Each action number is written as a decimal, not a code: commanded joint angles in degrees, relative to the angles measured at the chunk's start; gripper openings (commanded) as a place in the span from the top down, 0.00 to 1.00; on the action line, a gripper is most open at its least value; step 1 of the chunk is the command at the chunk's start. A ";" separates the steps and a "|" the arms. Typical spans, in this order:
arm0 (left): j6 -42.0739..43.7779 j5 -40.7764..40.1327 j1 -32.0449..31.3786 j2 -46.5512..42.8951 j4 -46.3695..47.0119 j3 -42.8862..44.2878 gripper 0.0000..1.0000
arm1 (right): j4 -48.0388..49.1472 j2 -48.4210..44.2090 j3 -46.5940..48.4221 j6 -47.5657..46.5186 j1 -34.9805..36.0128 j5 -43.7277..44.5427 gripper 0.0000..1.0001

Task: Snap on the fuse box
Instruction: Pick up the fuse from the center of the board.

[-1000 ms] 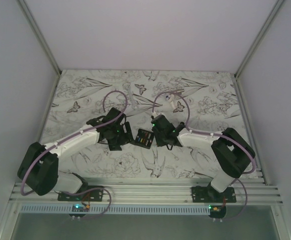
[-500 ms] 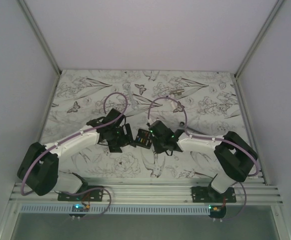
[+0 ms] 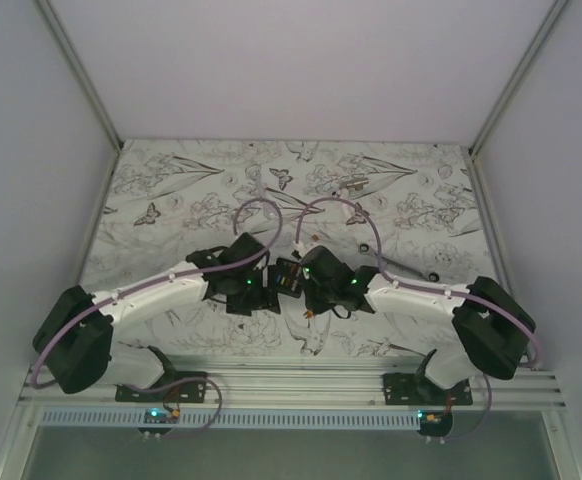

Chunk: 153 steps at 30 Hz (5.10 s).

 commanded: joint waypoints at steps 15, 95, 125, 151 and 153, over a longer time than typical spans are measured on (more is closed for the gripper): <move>29.88 -11.17 -17.37 18.39 10.20 12.08 0.41 | -6.17 -23.02 -10.79 6.63 -17.29 8.19 0.35; 35.62 -12.64 -22.91 35.52 0.75 23.94 0.72 | -5.29 -32.61 -15.02 7.18 -24.05 6.60 0.07; -18.29 -25.74 -12.57 1.80 -2.20 16.84 0.87 | 34.29 -42.24 -26.31 8.16 -14.34 -7.91 0.15; -46.11 -31.04 -12.66 -13.19 -2.16 12.50 1.00 | 71.95 -20.20 -22.21 1.55 1.98 3.30 0.44; -46.17 -30.95 -12.66 -13.40 -2.10 12.46 1.00 | 72.62 -19.28 -21.84 1.71 2.14 3.59 0.47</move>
